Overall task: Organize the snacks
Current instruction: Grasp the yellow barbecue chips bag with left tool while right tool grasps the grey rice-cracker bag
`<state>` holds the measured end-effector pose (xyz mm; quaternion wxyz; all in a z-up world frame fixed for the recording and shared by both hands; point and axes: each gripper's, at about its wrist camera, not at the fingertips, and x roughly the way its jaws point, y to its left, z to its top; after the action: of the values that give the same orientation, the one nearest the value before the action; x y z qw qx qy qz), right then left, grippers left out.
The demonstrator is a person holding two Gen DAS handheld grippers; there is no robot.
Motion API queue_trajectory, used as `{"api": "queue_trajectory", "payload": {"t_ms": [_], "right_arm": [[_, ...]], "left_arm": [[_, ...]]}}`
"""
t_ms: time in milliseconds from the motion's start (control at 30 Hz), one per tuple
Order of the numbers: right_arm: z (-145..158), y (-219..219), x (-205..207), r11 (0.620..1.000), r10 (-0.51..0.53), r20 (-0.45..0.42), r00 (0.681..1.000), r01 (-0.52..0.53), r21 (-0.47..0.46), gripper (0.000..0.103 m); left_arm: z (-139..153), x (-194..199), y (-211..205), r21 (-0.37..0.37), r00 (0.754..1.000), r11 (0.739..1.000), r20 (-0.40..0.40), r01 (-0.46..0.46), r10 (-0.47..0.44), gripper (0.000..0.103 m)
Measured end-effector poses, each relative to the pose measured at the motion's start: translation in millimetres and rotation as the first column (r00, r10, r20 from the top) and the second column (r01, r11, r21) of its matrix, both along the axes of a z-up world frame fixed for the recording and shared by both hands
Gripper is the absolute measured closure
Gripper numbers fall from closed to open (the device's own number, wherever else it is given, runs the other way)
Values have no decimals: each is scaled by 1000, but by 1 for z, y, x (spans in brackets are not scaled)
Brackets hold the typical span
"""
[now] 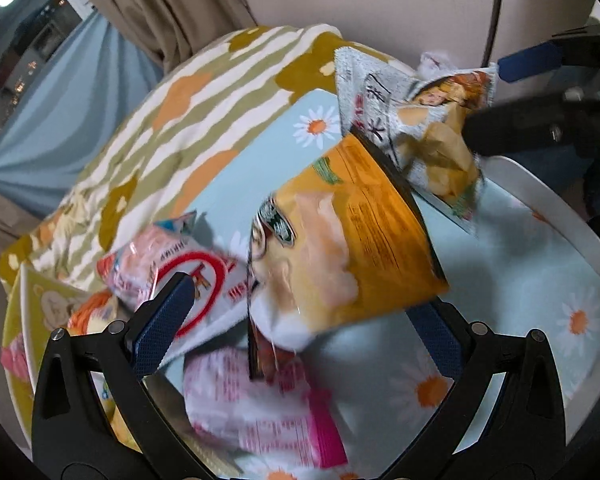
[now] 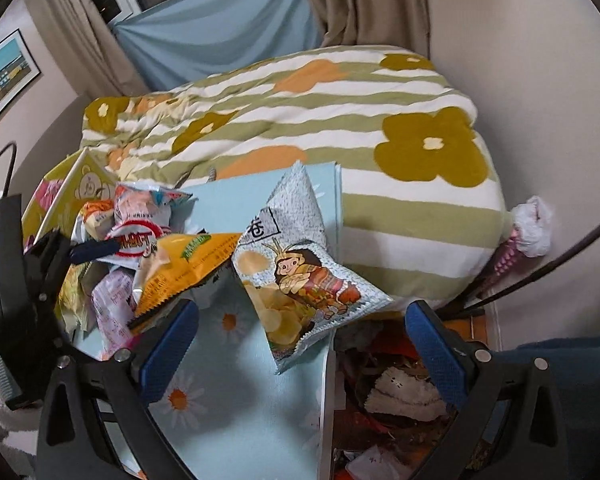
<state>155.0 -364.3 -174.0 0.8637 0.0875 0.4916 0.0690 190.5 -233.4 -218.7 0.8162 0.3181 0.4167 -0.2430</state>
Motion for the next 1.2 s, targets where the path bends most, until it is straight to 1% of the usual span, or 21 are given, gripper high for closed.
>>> {"api": "queue_trajectory", "payload": {"t_ms": [133,233,300,333,367,467,567,667,800,933,1100,1133,1167,1200], "right_arm": [[-10,-3,7,1000,24,-3,1000,-24,19,0],[-14,-3,11,999,40,-1,999,-40,26,0],[-16,-5,14,998,48,-1,999,-48,28,0],[-17,-5,16,998,53,-1,999,-53,29,0],[-18,-5,18,998,59,-1,998,-58,32,0],[-19,-6,21,997,72,-1,997,-72,31,0],[-21,-4,24,996,85,1,996,-85,28,1],[-24,-3,30,994,102,-2,995,-101,29,4],[-28,0,37,991,127,-1,992,-127,32,7],[-32,4,43,986,163,-6,987,-163,32,16],[-35,10,48,980,196,-12,980,-196,24,19],[-36,11,49,979,202,-13,979,-202,23,21],[-37,12,50,978,209,-15,978,-208,22,26],[-38,13,51,975,219,-21,975,-219,24,29]], "left_arm": [[-3,7,-6,-10,1000,1000,-7,-4,4,2],[-9,13,-10,-1,1000,1000,-18,5,-5,13],[-13,16,-12,5,1000,1000,-31,5,-5,23],[-14,18,-12,3,999,1000,-41,6,-5,25],[-15,15,-13,-1,999,1000,-47,5,-5,32],[-15,13,-13,-11,999,1000,-54,3,-3,37],[-14,14,-10,-27,998,1000,-66,-1,0,40],[-11,14,-8,-40,997,999,-74,-9,6,43],[-6,16,-4,-69,995,997,-95,-35,28,44],[0,19,3,-112,990,990,-123,-80,66,44],[6,23,8,-154,984,979,-143,-131,109,44],[7,23,9,-159,982,977,-147,-139,116,44],[7,23,10,-164,981,975,-150,-149,125,44],[8,23,11,-169,980,973,-153,-155,129,44]]}}
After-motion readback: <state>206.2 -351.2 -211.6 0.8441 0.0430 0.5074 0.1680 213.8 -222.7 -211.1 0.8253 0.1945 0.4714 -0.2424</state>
